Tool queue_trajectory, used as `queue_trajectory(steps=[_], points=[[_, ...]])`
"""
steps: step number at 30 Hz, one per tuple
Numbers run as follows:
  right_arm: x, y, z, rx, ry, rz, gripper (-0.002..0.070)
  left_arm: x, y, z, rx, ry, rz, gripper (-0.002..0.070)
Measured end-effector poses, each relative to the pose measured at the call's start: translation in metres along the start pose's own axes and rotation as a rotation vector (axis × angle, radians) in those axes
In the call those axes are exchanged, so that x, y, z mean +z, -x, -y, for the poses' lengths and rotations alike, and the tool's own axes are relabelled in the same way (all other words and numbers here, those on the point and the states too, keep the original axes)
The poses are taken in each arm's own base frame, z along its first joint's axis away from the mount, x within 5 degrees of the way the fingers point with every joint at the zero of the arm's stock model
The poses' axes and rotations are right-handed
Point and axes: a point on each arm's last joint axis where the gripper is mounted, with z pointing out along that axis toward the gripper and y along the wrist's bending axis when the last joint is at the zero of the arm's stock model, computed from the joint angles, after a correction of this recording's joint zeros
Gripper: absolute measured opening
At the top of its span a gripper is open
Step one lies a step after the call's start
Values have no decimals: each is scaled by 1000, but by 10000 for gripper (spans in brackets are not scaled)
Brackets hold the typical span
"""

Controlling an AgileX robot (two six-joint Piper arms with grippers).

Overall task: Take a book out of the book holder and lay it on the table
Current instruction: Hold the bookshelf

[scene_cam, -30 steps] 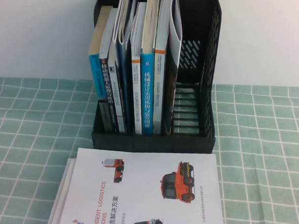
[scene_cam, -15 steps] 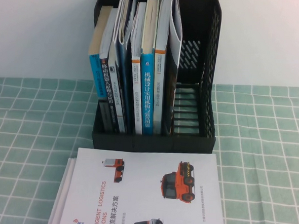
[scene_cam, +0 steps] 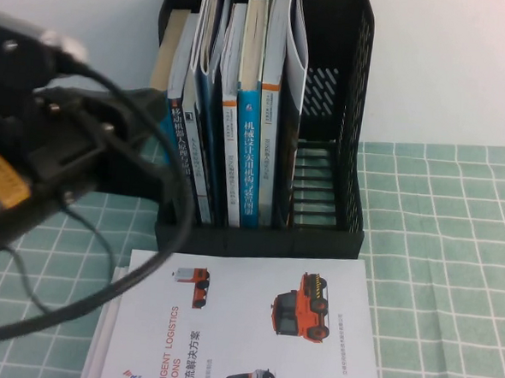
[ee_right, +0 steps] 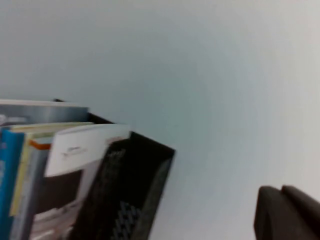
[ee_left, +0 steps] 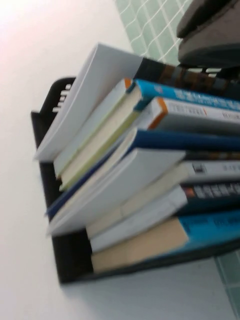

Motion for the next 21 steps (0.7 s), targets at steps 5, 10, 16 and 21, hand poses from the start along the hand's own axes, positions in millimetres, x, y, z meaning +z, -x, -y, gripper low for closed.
queue_trajectory(steps=[5, 10, 16, 21], points=[[38, -21, -8, 66, 224, -17, -1, 57, -7, 19, -37, -59, -103, -1], [72, -39, -19, 110, 341, -74, -1, 94, -12, 23, -176, -49, -155, -1], [115, -55, -60, 145, 459, -158, 6, 110, -8, 28, -223, -55, -152, -1], [150, -64, -96, 173, 552, -190, 190, 110, -11, 28, -230, -51, -183, -1]])
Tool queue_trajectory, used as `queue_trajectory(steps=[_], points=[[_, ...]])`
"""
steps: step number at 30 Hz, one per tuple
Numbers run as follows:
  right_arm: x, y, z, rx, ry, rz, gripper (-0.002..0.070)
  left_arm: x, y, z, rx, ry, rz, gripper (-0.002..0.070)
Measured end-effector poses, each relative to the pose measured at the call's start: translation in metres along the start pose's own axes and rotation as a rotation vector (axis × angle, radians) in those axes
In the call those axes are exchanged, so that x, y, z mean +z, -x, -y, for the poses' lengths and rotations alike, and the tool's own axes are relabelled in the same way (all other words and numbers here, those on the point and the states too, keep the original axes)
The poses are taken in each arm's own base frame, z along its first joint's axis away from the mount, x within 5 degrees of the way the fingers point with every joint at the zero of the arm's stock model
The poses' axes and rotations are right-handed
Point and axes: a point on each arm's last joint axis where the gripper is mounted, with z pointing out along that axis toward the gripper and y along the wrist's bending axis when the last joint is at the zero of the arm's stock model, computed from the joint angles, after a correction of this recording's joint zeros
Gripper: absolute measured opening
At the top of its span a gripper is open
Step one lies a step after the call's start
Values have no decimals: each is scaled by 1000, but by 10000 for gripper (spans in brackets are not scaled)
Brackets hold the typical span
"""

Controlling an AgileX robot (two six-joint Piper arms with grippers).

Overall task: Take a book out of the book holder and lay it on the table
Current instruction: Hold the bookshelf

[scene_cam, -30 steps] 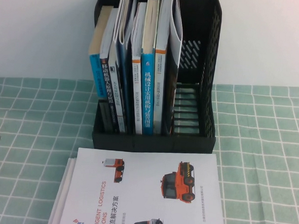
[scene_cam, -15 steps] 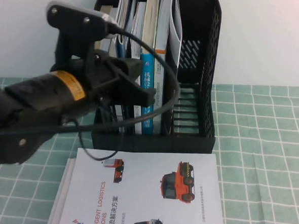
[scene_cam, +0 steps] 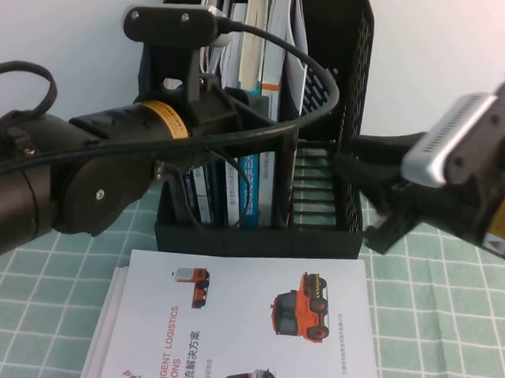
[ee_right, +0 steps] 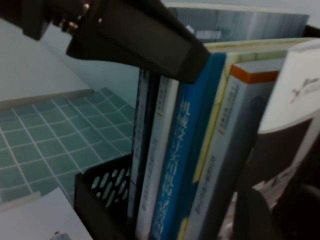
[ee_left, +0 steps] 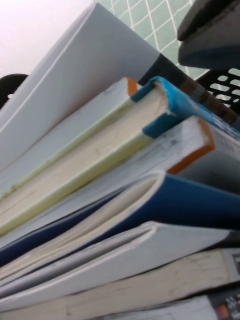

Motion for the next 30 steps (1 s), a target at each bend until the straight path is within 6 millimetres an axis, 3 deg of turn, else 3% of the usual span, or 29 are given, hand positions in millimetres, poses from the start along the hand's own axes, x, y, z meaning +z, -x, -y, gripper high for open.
queue_trajectory(steps=[3, 7, 17, 24, 30], points=[[23, -9, -1, 50, 10, -15, 351, 0, -2, 0, -5, 7, -25, -1], [48, -19, 5, 107, 13, 16, 420, -2, -1, 0, -15, 9, -31, -1], [87, -33, 23, 184, -35, 44, 436, -6, 1, 1, -48, 5, -21, -1], [91, -38, 25, 208, -51, 34, 431, -4, 3, 1, -152, -1, -4, -1], [91, -38, 25, 208, -51, 33, 430, 8, -5, 0, -195, 15, -54, -1]])
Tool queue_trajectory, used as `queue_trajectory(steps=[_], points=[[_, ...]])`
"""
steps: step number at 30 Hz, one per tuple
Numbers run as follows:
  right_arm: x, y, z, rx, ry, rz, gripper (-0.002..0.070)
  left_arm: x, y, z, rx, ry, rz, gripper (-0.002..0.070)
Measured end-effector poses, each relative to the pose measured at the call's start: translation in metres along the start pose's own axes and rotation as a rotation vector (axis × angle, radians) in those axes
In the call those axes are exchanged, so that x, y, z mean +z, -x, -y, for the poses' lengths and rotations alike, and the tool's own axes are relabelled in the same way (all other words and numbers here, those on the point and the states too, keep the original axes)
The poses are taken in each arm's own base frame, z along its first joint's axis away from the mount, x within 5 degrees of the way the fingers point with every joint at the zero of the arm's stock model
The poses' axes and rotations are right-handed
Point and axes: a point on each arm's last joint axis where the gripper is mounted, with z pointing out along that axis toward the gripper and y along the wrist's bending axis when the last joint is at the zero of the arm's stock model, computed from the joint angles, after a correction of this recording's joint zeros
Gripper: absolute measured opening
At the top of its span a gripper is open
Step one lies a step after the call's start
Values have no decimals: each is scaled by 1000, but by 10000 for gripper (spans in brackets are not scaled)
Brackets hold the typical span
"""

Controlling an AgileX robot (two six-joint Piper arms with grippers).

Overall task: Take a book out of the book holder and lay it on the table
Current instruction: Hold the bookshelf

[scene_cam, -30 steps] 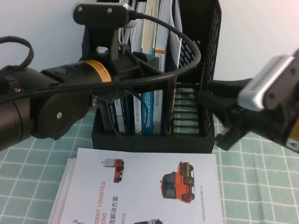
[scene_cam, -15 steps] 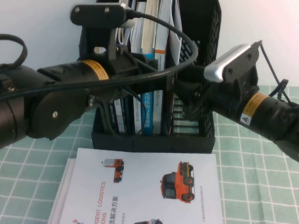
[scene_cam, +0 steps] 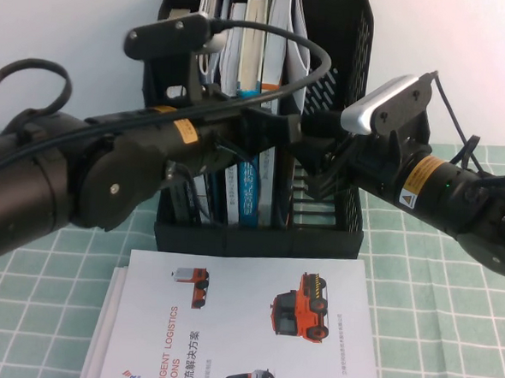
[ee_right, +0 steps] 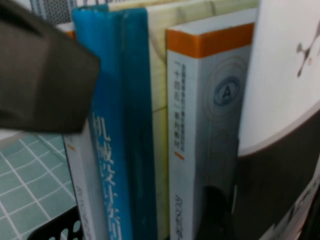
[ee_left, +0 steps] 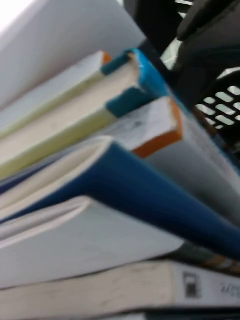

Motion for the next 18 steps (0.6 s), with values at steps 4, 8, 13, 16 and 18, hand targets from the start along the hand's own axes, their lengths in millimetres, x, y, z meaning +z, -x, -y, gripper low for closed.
queue_trajectory(steps=[4, 8, 13, 16, 18], points=[[0, 0, 0, 18, 0, 0, 430, 7, -4, 13, 40, -7, -62, -1], [0, 0, 0, 28, 0, 0, 430, 11, 6, 31, 157, -9, -90, -1], [0, 0, 0, 28, 0, 0, 430, 28, 20, 29, 274, 133, -137, -1], [0, 0, 0, 28, 0, 0, 429, 42, 21, 26, 276, 187, -141, -1], [0, 0, 0, 30, 1, 0, 429, 49, 19, 24, 254, 204, -148, -1]])
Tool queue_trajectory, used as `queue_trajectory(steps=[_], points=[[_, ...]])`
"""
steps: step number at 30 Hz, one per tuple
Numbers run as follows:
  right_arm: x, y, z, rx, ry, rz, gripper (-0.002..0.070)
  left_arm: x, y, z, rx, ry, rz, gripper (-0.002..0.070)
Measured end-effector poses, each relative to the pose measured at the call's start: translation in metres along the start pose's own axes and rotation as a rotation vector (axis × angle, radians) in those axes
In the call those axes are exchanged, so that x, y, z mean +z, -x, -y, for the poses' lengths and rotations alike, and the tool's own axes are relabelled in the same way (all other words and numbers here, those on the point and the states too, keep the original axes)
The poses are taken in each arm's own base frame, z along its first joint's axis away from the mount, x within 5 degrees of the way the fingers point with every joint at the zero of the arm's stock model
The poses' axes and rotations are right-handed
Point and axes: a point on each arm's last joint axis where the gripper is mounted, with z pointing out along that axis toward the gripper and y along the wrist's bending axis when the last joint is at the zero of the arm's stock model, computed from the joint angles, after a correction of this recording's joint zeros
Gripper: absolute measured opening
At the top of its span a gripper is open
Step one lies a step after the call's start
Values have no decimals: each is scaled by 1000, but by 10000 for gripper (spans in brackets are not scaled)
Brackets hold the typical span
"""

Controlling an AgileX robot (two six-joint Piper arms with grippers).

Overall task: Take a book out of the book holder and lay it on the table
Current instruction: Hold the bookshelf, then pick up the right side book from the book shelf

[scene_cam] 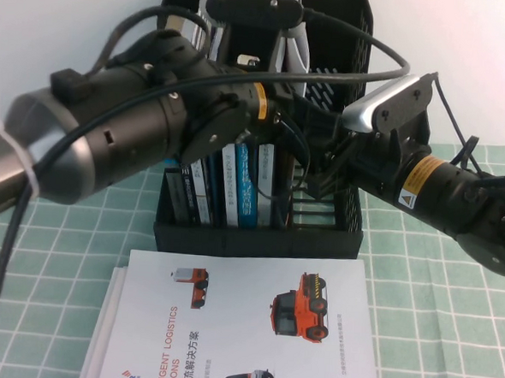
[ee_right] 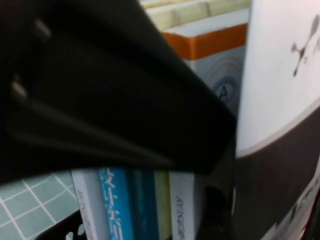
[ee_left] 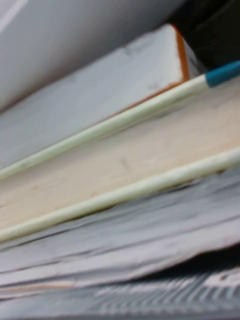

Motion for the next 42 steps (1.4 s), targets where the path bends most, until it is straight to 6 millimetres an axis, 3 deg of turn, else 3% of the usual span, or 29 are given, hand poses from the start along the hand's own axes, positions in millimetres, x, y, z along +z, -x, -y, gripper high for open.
queue_trajectory(steps=[13, 15, 20, 26, 30, 38, 42], points=[[0, 2, 4, 36, -48, 22, 400, 4, -3, -9, -113, 109, -28, -3], [0, 2, 4, 22, -49, 22, 344, 4, -2, -8, -116, 109, -26, -3], [0, 3, 4, 26, -57, 33, 85, 4, -2, -9, -124, 111, -26, -3], [0, 9, 5, 22, -69, 104, 27, -5, 3, -9, -146, 97, -4, -3], [-10, 34, 6, -20, -118, 194, 25, -39, 20, -6, -147, 60, 78, -3], [-59, 122, -7, -138, -178, 432, 17, -150, 49, -4, -114, -44, 284, -3], [-89, 154, -17, -210, -208, 429, 17, -206, 51, -14, -105, -62, 346, -3]])
